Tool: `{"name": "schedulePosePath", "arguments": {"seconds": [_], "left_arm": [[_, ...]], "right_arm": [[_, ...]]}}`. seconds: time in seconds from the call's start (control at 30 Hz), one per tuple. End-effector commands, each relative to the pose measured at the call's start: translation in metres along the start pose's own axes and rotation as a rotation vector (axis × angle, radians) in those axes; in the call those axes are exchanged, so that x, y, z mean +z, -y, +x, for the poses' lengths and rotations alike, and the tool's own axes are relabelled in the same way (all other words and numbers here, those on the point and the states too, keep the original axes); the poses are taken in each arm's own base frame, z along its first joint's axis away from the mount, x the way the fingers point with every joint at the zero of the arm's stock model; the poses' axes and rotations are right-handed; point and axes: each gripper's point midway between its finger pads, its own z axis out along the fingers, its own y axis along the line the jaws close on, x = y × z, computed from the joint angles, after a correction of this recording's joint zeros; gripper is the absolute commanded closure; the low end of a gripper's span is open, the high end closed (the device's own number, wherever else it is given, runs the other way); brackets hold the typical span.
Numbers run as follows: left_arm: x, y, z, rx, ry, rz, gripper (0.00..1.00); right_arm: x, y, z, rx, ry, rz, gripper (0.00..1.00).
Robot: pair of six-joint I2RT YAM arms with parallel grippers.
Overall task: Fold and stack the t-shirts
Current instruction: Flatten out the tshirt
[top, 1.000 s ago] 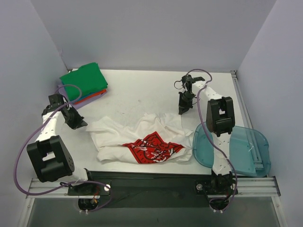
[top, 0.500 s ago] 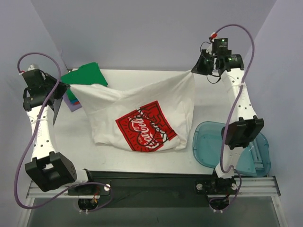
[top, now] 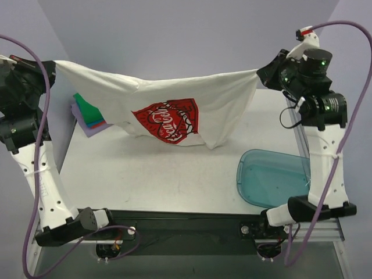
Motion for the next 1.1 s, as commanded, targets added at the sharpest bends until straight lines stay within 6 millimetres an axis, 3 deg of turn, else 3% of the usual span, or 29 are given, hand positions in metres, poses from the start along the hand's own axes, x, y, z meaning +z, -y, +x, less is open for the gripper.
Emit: {"name": "schedulePosePath", "arguments": {"seconds": [0.0, 0.03, 0.17, 0.23, 0.37, 0.47, 0.67, 0.7, 0.77, 0.8, 0.9, 1.07], "left_arm": [[-0.038, 0.065, -0.057, 0.045, 0.182, 0.159, 1.00], [-0.046, 0.077, -0.067, 0.052, 0.212, 0.191, 1.00], [-0.085, 0.130, -0.102, 0.086, 0.324, 0.329, 1.00], [-0.093, 0.144, -0.111, 0.085, 0.353, 0.375, 1.00], [-0.099, 0.166, -0.118, 0.066, 0.368, 0.476, 1.00], [-0.059, 0.161, -0.098, 0.024, 0.283, 0.496, 1.00], [0.038, 0.139, -0.019, 0.030, 0.075, 0.464, 1.00], [0.049, 0.137, -0.009, 0.027, 0.052, 0.464, 1.00], [0.073, 0.136, 0.012, 0.011, -0.007, 0.464, 1.00], [0.079, 0.136, 0.016, 0.002, -0.020, 0.464, 1.00], [0.085, 0.148, 0.013, -0.012, -0.014, 0.495, 1.00], [0.059, 0.176, -0.022, -0.005, 0.071, 0.567, 1.00]], "right_arm": [[-0.041, -0.011, -0.048, -0.051, 0.223, -0.026, 1.00], [-0.058, -0.016, -0.058, -0.057, 0.277, -0.042, 1.00], [-0.090, -0.022, -0.077, -0.073, 0.375, -0.053, 1.00], [-0.105, -0.025, -0.087, -0.077, 0.419, -0.057, 1.00], [-0.107, -0.023, -0.093, -0.079, 0.445, -0.042, 1.00], [-0.083, -0.014, -0.083, -0.079, 0.402, -0.012, 1.00], [-0.011, 0.001, -0.049, -0.061, 0.268, 0.010, 1.00], [0.007, 0.006, -0.041, -0.060, 0.231, 0.022, 1.00], [0.023, 0.011, -0.033, -0.059, 0.201, 0.033, 1.00], [0.037, 0.014, -0.026, -0.058, 0.173, 0.041, 1.00], [0.052, 0.016, -0.021, -0.045, 0.150, 0.043, 1.00], [0.039, 0.005, -0.037, -0.024, 0.194, 0.018, 1.00]]}}
